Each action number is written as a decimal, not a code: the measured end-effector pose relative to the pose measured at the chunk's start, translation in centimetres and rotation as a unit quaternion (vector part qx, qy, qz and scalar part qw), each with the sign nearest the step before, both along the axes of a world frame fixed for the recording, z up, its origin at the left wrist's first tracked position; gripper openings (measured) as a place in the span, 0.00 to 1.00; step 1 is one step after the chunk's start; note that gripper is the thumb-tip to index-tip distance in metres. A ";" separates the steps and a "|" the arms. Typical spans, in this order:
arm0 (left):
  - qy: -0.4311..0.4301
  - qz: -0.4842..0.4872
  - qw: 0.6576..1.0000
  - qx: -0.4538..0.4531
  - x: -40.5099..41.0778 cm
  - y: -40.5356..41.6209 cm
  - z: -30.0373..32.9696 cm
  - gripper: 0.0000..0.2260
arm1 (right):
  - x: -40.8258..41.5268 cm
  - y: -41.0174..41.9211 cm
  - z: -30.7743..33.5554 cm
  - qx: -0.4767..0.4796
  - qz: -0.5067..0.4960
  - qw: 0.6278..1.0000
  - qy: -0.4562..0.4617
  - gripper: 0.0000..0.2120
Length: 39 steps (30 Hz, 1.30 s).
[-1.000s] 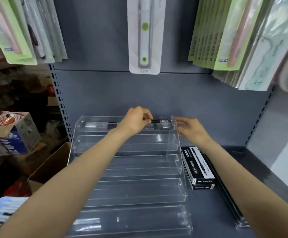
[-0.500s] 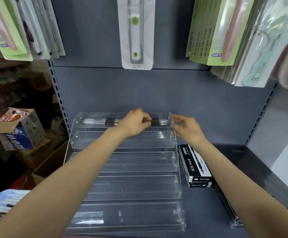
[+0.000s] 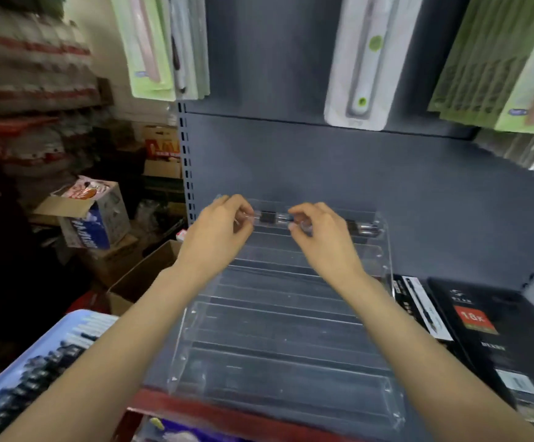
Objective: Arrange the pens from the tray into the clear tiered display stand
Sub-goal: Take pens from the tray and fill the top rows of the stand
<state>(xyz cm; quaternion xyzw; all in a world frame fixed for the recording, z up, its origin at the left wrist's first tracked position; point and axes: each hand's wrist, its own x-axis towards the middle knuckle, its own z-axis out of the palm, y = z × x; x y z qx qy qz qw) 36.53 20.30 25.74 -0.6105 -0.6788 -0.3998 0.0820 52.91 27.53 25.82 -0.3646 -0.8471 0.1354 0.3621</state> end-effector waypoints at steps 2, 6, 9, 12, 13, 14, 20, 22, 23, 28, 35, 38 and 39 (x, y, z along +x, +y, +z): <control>-0.011 0.032 0.999 -0.008 -3.2 -3.4 -0.9 0.03 | -3.7 -2.1 -0.6 -0.004 0.031 1.000 -0.004 0.11; -0.053 0.100 0.992 -0.050 -11.2 -10.4 -3.8 0.02 | -12.5 -7.4 -2.5 -0.023 0.103 0.994 -0.041 0.11; -0.089 0.140 0.982 -0.092 -17.8 -15.5 -7.0 0.02 | -19.5 -12.0 -4.6 -0.050 0.150 0.986 -0.060 0.11; -0.137 0.165 0.965 -0.153 -23.9 -19.9 -10.6 0.03 | -26.0 -16.2 -8.0 -0.089 0.177 0.973 -0.115 0.12; -0.149 0.163 0.959 -0.178 -25.6 -21.1 -11.9 0.04 | -27.9 -17.3 -9.5 -0.102 0.184 0.967 -0.144 0.12; -0.158 0.156 0.953 -0.204 -27.2 -22.2 -13.4 0.04 | -29.6 -18.3 -11.2 -0.116 0.187 0.960 -0.173 0.12; -0.145 0.131 0.930 -0.312 -32.8 -26.1 -20.4 0.08 | -35.8 -21.8 -20.6 -0.202 0.163 0.924 -0.280 0.12; -0.132 0.124 0.923 -0.340 -33.6 -26.5 -22.5 0.10 | -36.6 -22.1 -23.1 -0.217 0.143 0.918 -0.300 0.16; -0.133 0.118 0.920 -0.348 -33.9 -26.5 -23.5 0.10 | -36.8 -22.1 -24.2 -0.222 0.130 0.916 -0.309 0.18; -0.076 0.033 0.913 -0.401 -34.7 -25.4 -27.2 0.19 | -36.8 -21.1 -27.4 -0.268 0.094 0.890 -0.357 0.25; -0.064 0.002 0.924 -0.376 -34.6 -24.9 -29.1 0.17 | -36.6 -20.8 -28.1 -0.246 0.098 0.910 -0.318 0.13; -0.090 0.021 0.933 -0.348 -34.6 -24.3 -29.0 0.13 | -37.0 -20.4 -27.9 -0.259 0.110 0.905 -0.320 0.09; -0.096 0.025 0.934 -0.343 -34.6 -24.0 -28.9 0.11 | -37.0 -20.3 -27.9 -0.257 0.121 0.902 -0.325 0.08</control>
